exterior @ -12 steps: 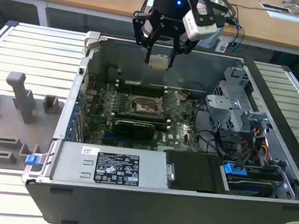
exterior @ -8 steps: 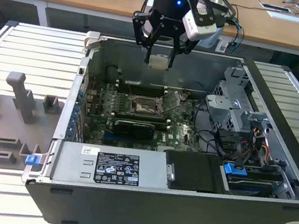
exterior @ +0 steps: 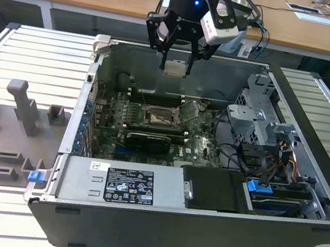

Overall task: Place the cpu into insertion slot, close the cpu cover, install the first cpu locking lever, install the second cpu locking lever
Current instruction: 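Place the cpu into insertion slot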

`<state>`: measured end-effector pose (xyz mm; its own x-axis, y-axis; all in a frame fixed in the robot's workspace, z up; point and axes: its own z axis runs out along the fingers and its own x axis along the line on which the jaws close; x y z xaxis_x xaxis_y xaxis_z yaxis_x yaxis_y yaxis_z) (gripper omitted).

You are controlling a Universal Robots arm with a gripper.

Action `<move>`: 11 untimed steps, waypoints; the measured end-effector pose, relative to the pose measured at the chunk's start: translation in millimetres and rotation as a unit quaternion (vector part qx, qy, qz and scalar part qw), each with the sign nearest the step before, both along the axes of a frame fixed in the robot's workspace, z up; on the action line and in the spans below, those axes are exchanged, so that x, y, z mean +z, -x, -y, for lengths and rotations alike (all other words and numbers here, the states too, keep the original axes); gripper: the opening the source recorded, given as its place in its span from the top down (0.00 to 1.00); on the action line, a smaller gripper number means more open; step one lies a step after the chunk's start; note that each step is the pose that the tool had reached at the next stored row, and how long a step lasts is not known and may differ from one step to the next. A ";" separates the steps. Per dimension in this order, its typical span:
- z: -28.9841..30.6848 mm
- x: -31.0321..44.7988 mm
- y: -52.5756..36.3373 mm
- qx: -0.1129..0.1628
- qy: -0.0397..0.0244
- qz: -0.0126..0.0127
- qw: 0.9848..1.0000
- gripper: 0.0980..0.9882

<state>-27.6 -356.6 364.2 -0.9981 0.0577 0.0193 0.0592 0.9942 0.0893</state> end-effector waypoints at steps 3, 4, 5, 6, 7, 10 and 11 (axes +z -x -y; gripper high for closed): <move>0.0 0.0 0.0 -0.003 0.000 0.000 1.000 0.50; 0.0 -0.1 0.0 -0.006 0.000 0.000 1.000 0.50; 0.0 -0.1 0.0 -0.007 0.000 0.000 1.000 0.50; 0.0 -0.1 0.0 -0.008 0.000 0.000 1.000 0.50; 0.0 -0.1 0.0 -0.008 0.000 0.000 1.000 0.50; 0.0 -0.2 0.0 -0.010 0.000 0.000 1.000 0.50; 0.0 -0.2 0.0 -0.010 0.000 0.000 1.000 0.50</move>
<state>-27.6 -356.6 364.0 -0.9968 0.0776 0.0193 0.0791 0.9929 0.0892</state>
